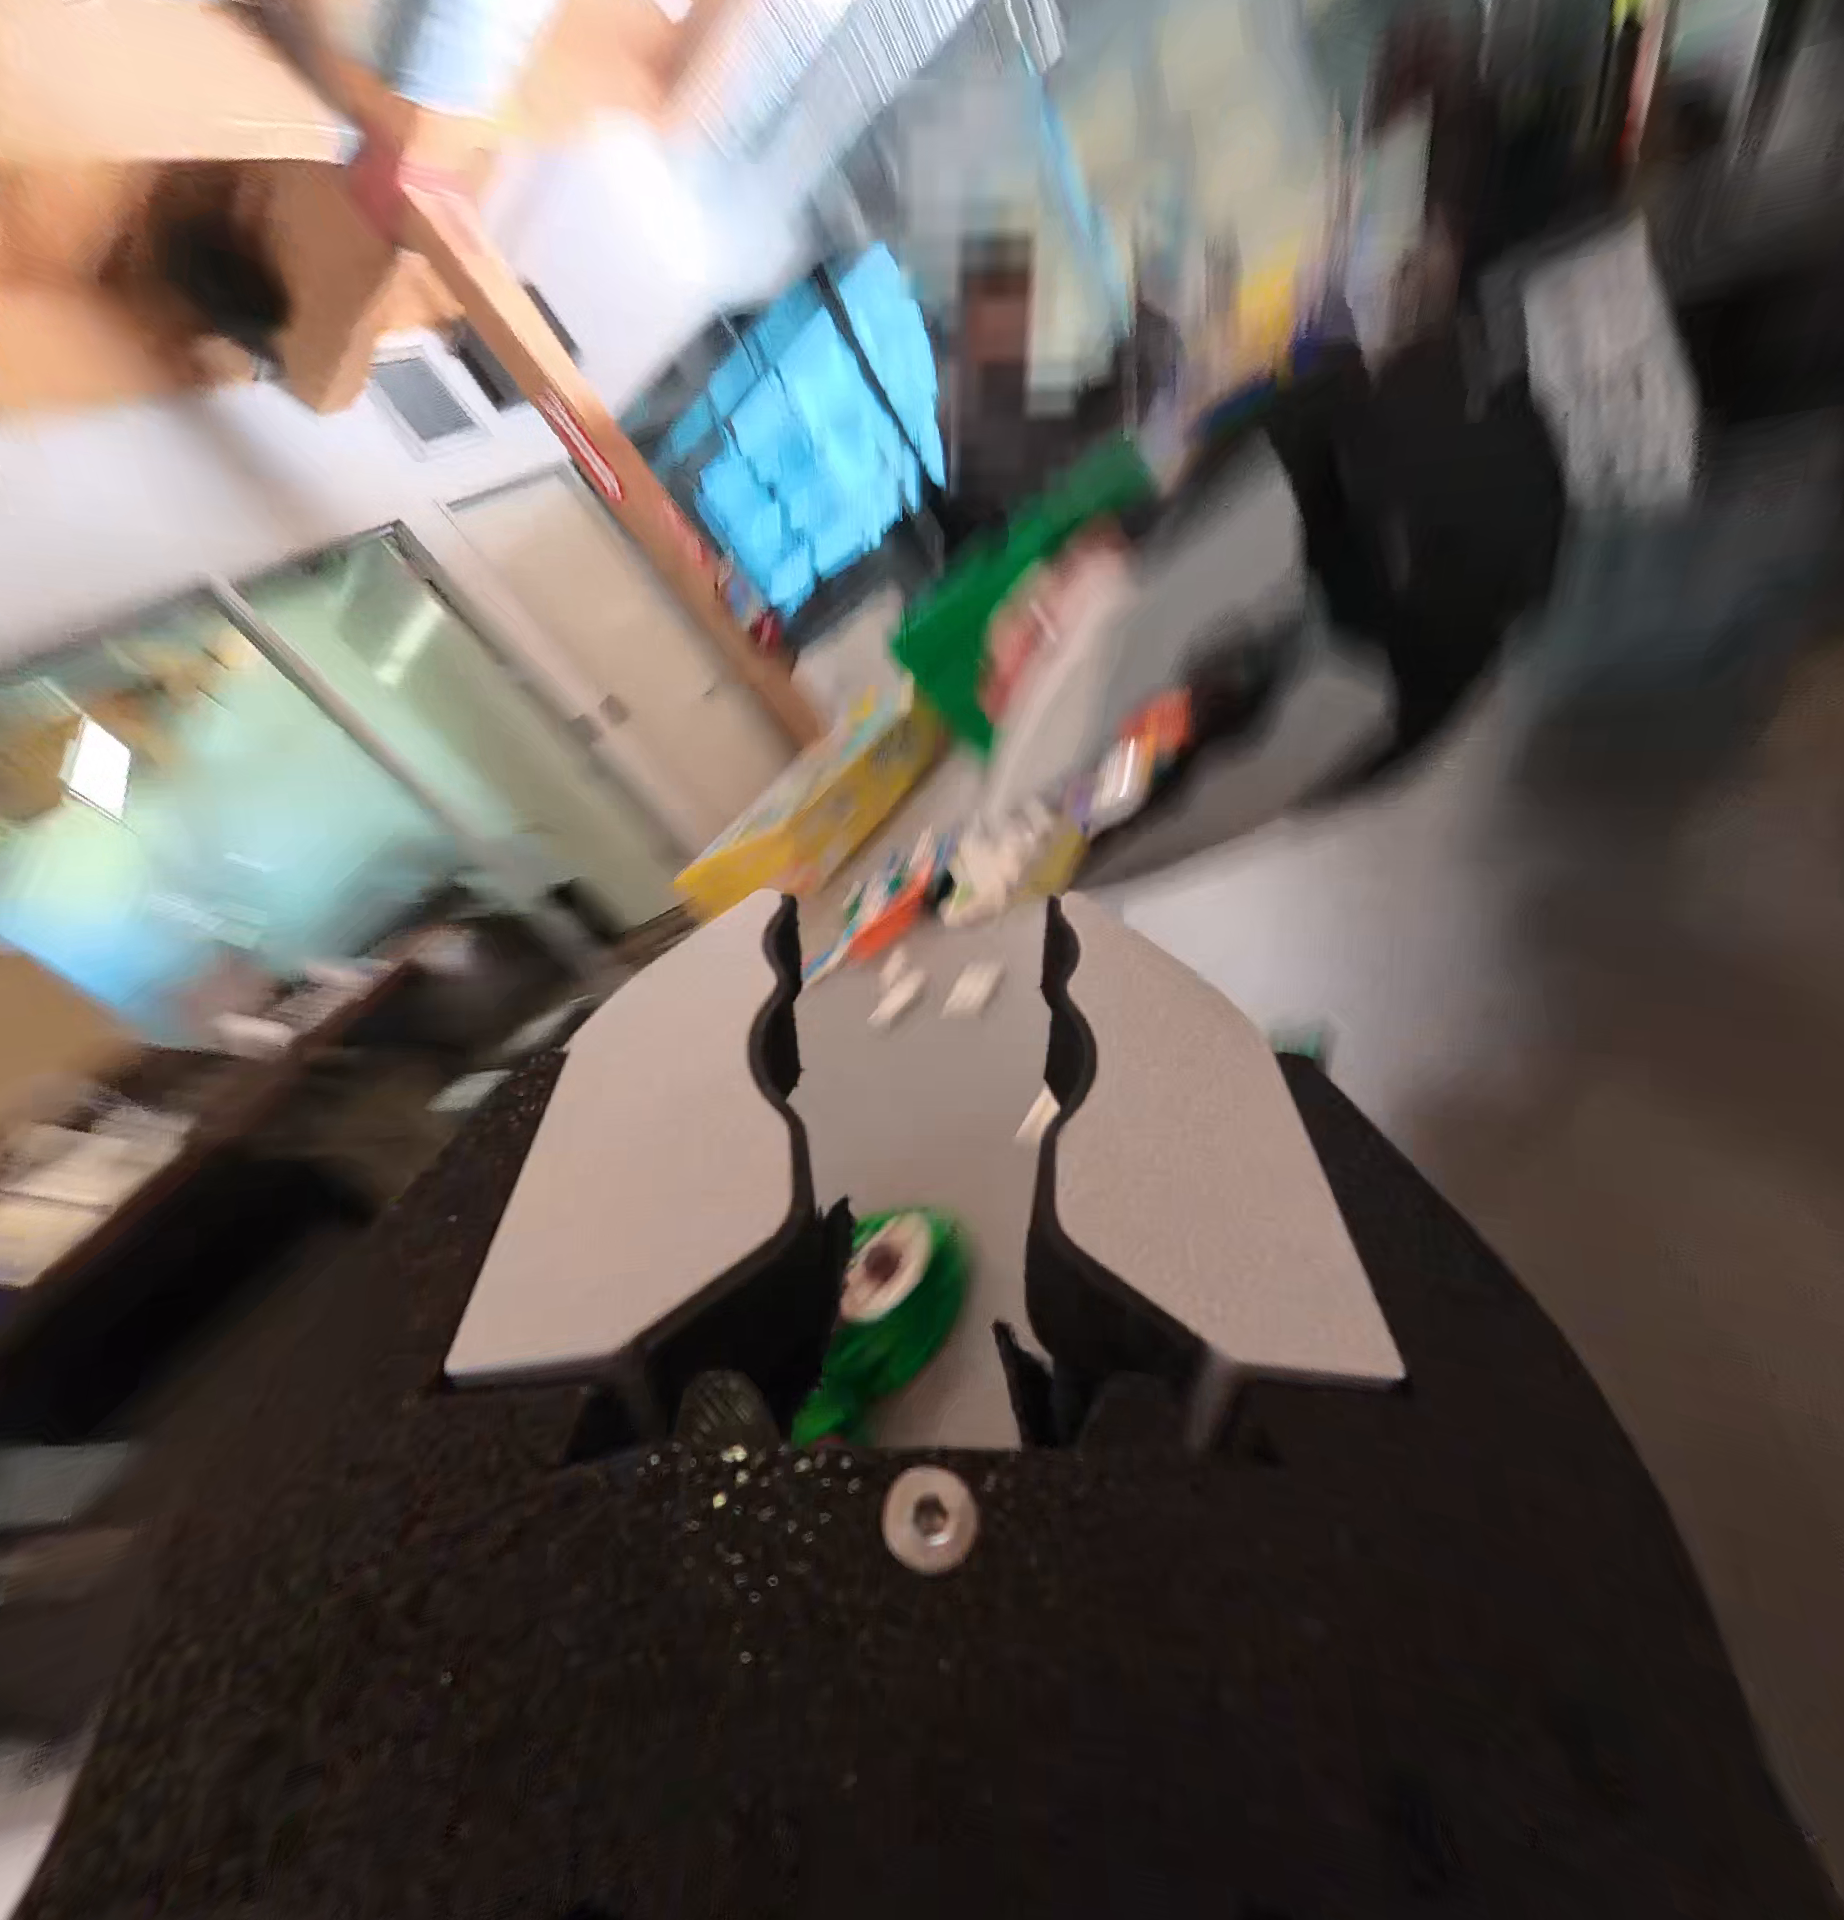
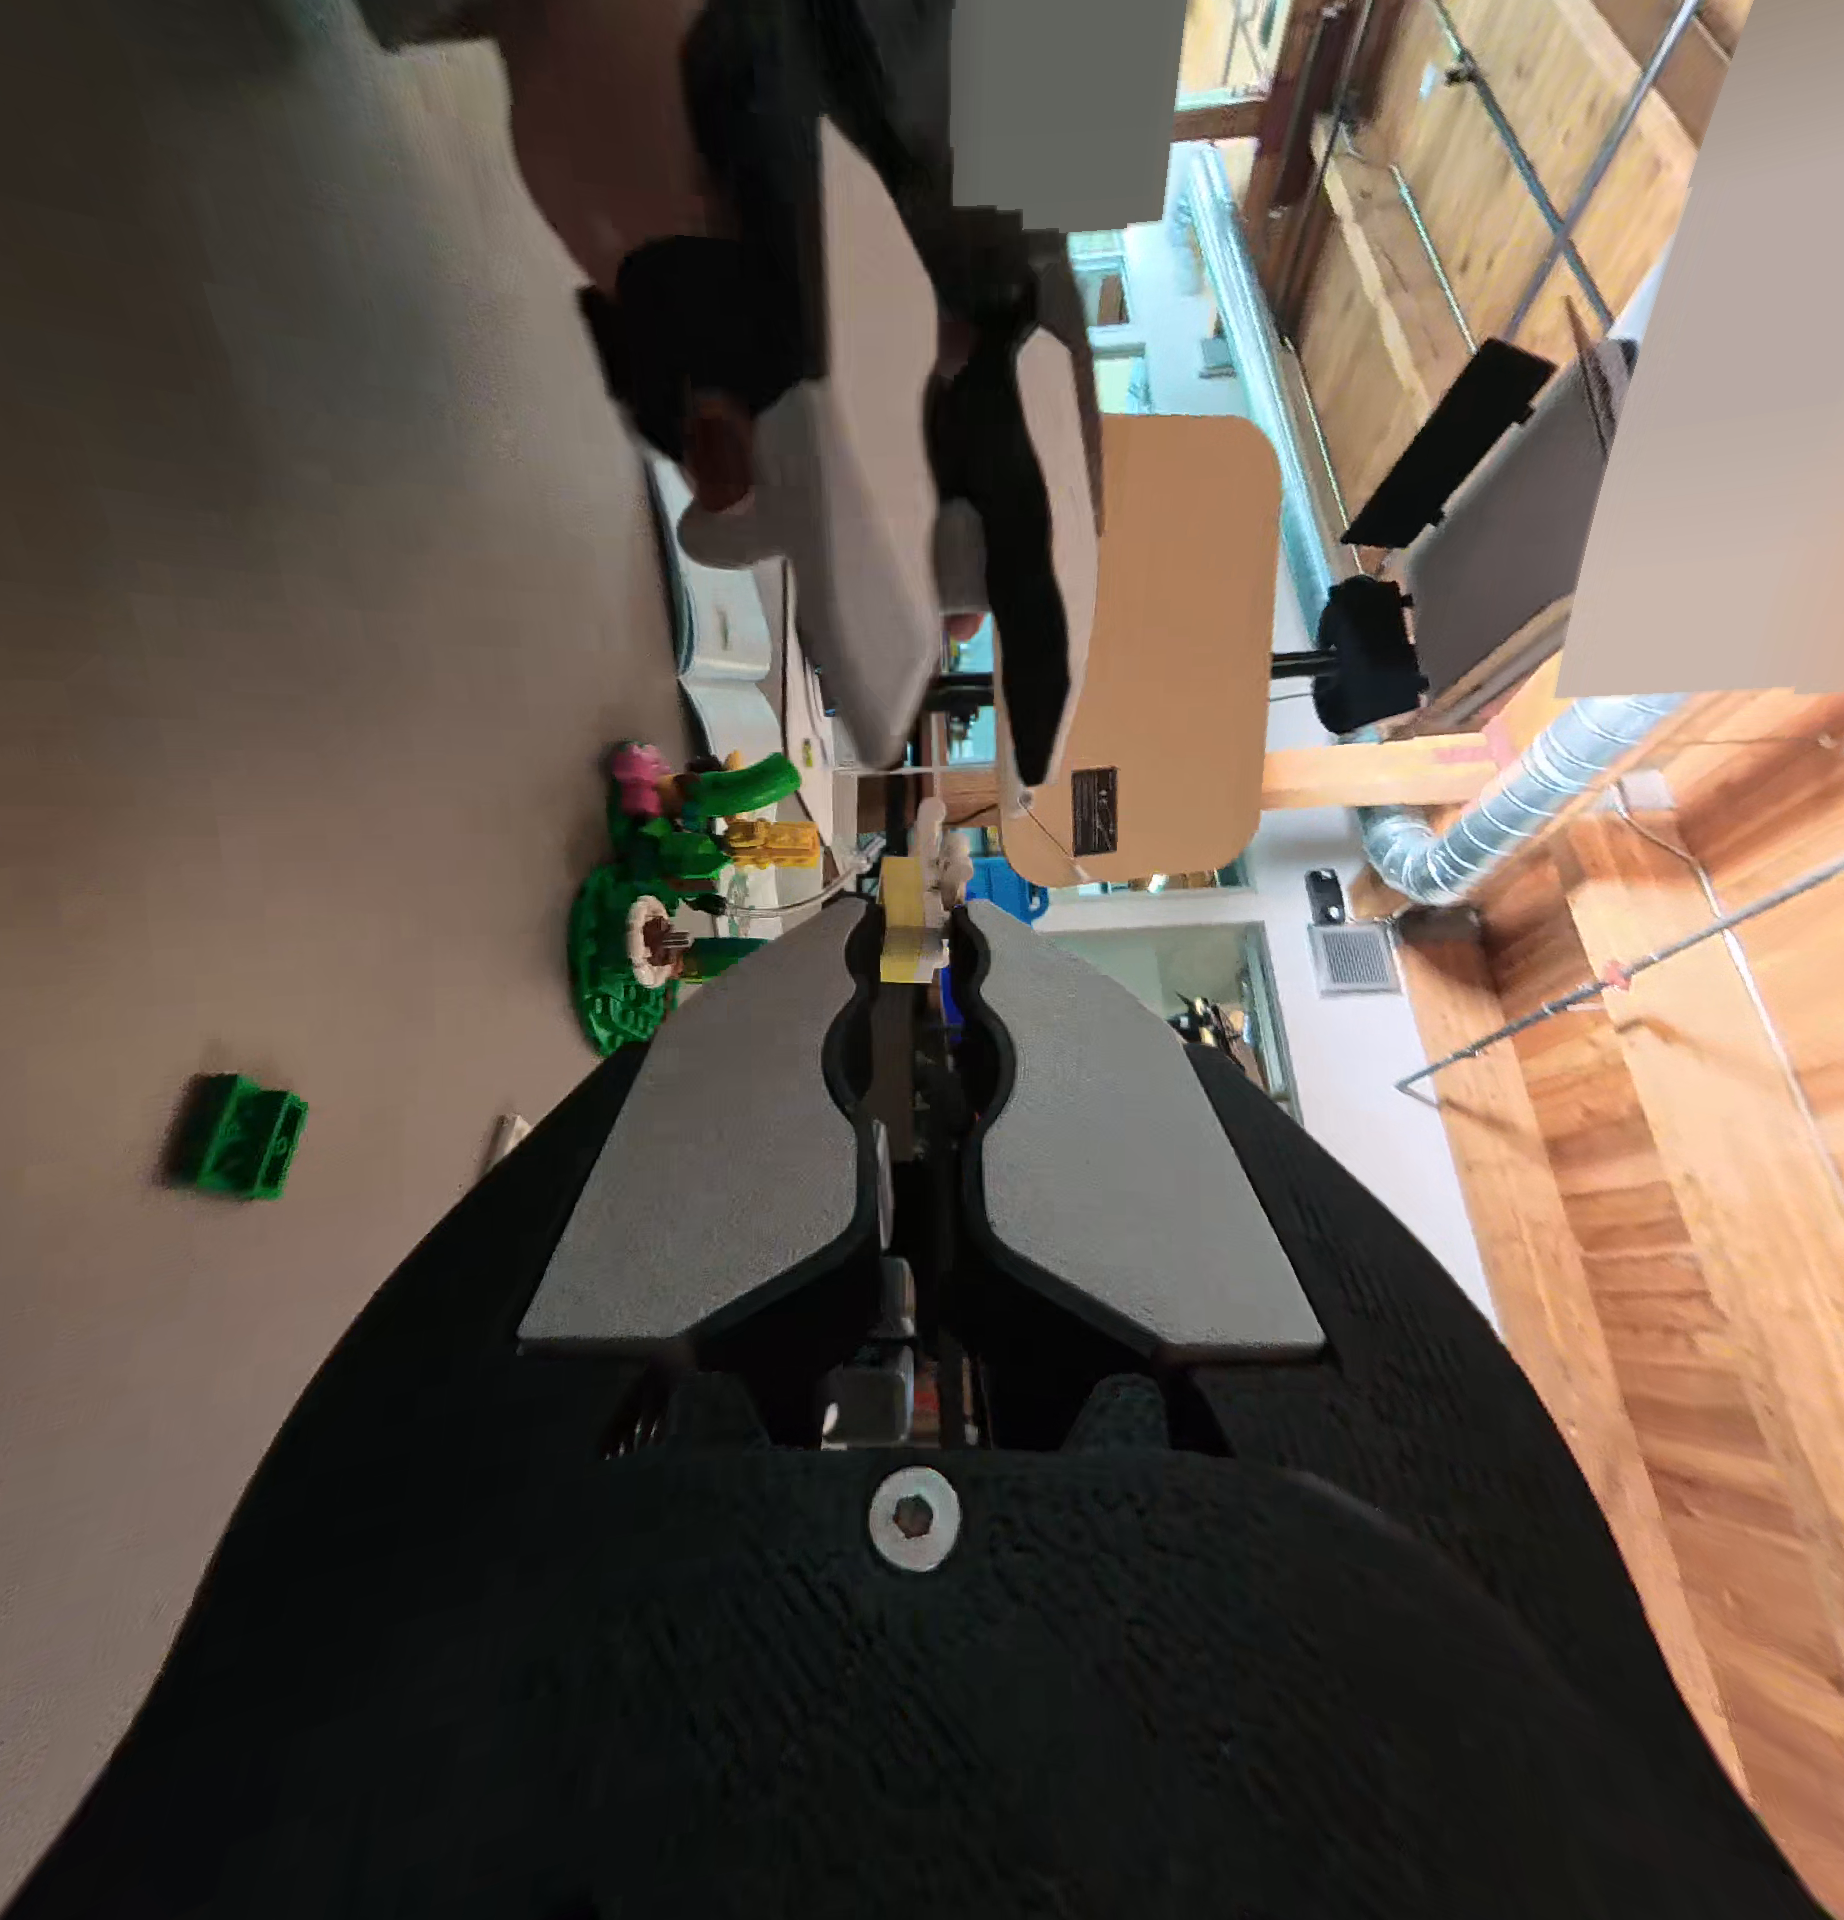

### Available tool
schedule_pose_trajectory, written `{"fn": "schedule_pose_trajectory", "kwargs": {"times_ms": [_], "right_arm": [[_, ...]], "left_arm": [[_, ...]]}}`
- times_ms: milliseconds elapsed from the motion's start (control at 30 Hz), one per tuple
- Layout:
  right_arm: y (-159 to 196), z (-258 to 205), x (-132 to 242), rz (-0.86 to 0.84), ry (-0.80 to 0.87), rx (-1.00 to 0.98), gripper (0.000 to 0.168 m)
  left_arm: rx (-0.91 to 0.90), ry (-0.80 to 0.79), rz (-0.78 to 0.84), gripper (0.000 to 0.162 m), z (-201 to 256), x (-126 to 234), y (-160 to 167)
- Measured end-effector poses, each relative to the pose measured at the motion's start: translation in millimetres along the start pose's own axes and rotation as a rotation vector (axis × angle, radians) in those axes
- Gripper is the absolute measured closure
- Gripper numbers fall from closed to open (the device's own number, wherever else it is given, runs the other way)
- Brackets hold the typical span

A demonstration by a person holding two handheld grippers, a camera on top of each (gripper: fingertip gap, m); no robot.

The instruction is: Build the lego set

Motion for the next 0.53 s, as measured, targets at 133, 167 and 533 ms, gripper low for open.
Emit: {"fn": "schedule_pose_trajectory", "kwargs": {"times_ms": [133,167,533], "right_arm": [[5,-8,-5,0.036,-0.041,-0.012,0.157],[5,-10,-6,0.045,-0.049,-0.027,0.157],[12,-23,-9,0.072,-0.107,-0.091,0.156]], "left_arm": [[-0.351,0.034,-0.165,0.116,19,-7,24],[-0.407,0.011,-0.174,0.118,20,-9,26],[-0.725,-0.068,-0.248,0.158,26,-14,28]]}}
Point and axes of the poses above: each gripper's, where its closed fingertips meet, x back along the fingers, y out of its underside, z = x × y across the jaws, the point moved 4 cm from there along x, back along the fingers, and after that the axes turned 4 degrees about -x, right-handed, at the moved point
